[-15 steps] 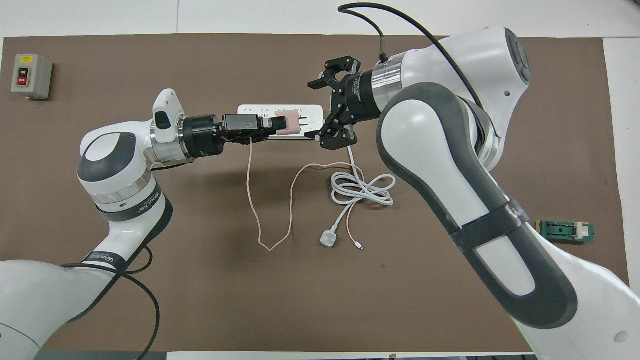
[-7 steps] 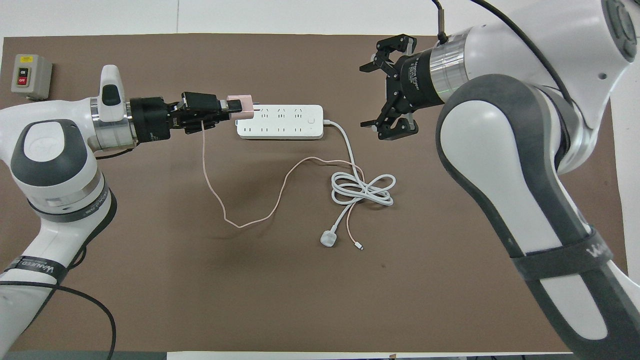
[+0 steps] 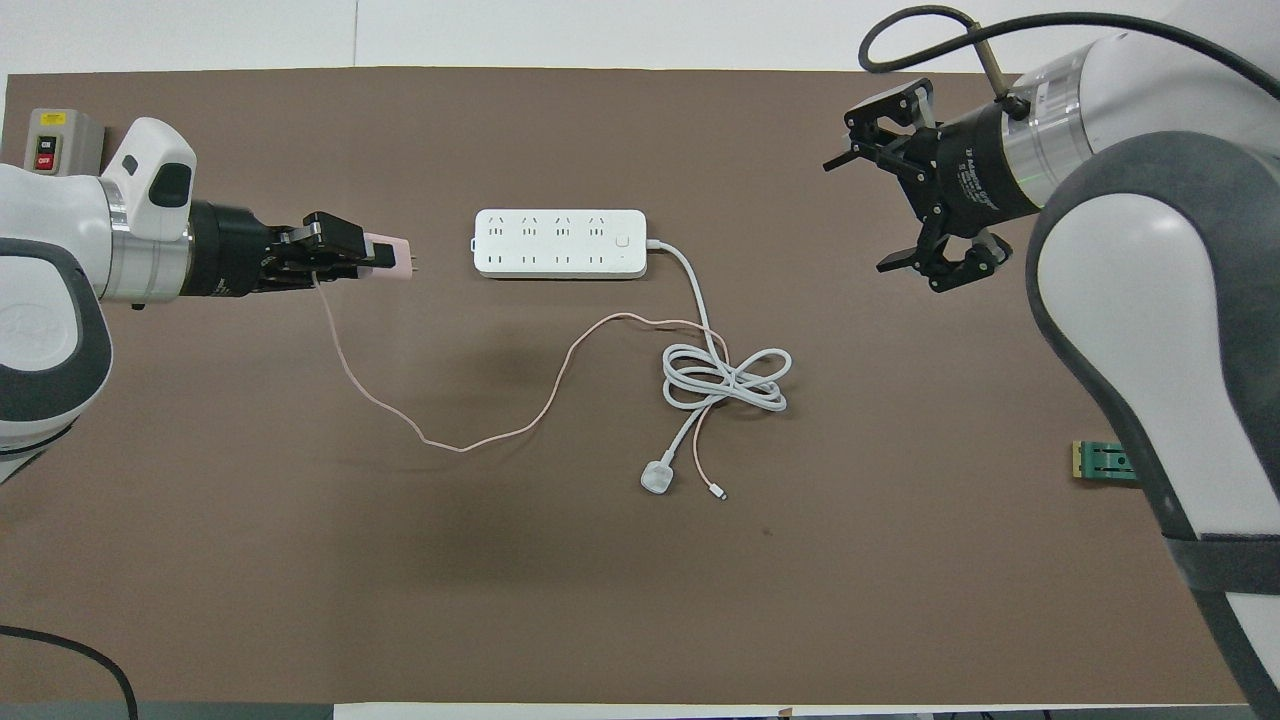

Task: Plug charger into power strip
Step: 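Pull the plug away with the left gripper while the right gripper withdraws, then rotate the held plug and bring it over the strip's end socket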

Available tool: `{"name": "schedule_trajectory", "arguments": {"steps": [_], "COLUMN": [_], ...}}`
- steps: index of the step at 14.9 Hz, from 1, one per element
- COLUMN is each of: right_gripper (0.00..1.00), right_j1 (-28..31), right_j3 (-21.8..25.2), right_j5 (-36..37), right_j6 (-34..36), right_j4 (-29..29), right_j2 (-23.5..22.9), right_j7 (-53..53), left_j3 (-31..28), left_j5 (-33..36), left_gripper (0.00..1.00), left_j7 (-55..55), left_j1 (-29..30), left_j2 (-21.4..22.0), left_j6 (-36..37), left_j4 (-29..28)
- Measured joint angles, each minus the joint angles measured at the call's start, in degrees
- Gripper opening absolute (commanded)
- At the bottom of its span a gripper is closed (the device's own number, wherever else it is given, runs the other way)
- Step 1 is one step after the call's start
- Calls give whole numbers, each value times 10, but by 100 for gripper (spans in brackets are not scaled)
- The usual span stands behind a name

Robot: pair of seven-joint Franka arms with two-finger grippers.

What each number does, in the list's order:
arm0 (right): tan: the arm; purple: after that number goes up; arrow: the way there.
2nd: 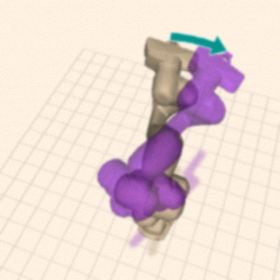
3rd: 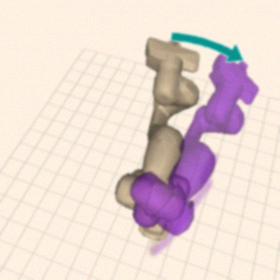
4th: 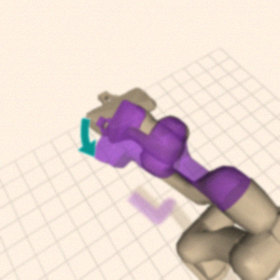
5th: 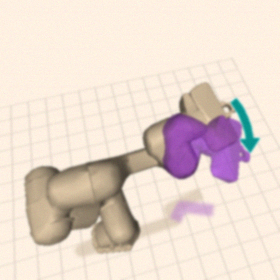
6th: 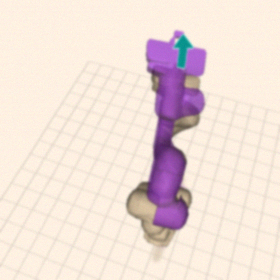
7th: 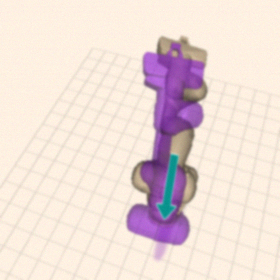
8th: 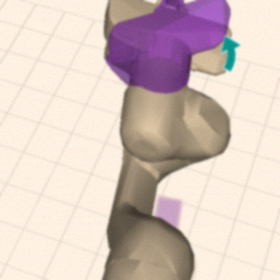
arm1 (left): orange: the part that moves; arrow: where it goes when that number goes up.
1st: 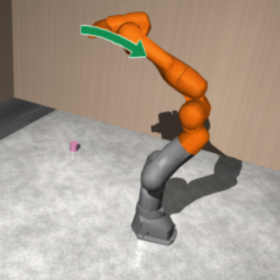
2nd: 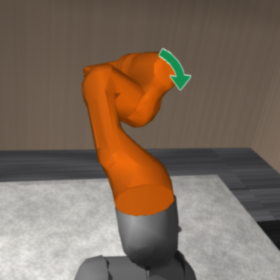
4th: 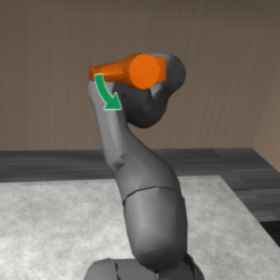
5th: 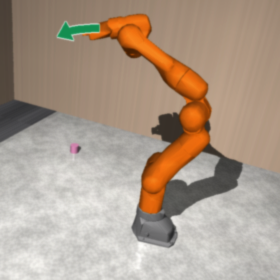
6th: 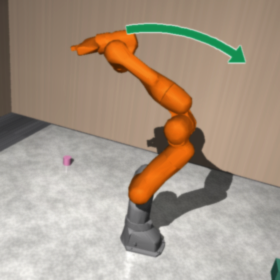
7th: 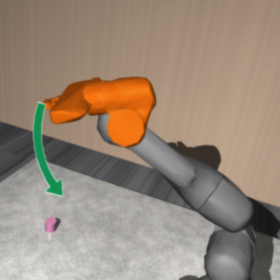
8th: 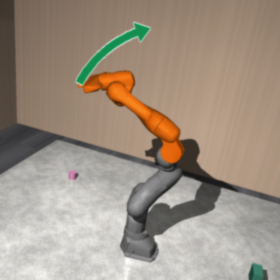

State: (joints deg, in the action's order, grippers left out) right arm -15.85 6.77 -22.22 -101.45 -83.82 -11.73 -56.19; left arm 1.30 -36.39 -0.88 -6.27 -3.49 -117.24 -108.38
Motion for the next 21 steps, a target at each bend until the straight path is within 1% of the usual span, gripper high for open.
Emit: {"name": "schedule_trajectory", "arguments": {"steps": [1, 3, 6, 8, 10, 12, 15, 18, 21], "right_gripper": [100, 100, 100, 100, 100, 100, 100, 100, 100], "right_j1": [4, 13, 38, 60, 81, 100, 126, 143, 160], "right_j3": [0, 0, 0, 0, 0, 0, -3, -16, -48], "right_j5": [24, 73, 129, 154, 162, 165, 166, 192, 232], "right_j6": [11, 26, 32, 33, 43, 75, 138, 191, 204], "right_j4": [0, 0, -2, -4, -7, -8, -9, -11, -16], "right_j2": [5, 13, 21, 27, 36, 49, 77, 108, 124], "right_j7": [55, 167, 340, 444, 517, 564, 598, 602, 602], "left_j3": [2, 2, 3, 6, 7, 8, 7, 10, 13], "left_j5": [31, 66, 138, 171, 178, 185, 206, 256, 293], "left_gripper": [0, 0, 0, 0, 0, 0, 0, 0, 0], "left_j7": [28, 59, 117, 199, 335, 464, 560, 706, 869], "left_j1": [0, -1, -1, -4, -8, -10, -10, -19, -54], "left_j2": [12, 27, 48, 56, 58, 58, 59, 59, 54], "left_j6": [12, 32, 39, 46, 48, 68, 89, 69, 48], "left_j4": [2, 4, 5, 5, 5, 8, 11, 19, 19]}}
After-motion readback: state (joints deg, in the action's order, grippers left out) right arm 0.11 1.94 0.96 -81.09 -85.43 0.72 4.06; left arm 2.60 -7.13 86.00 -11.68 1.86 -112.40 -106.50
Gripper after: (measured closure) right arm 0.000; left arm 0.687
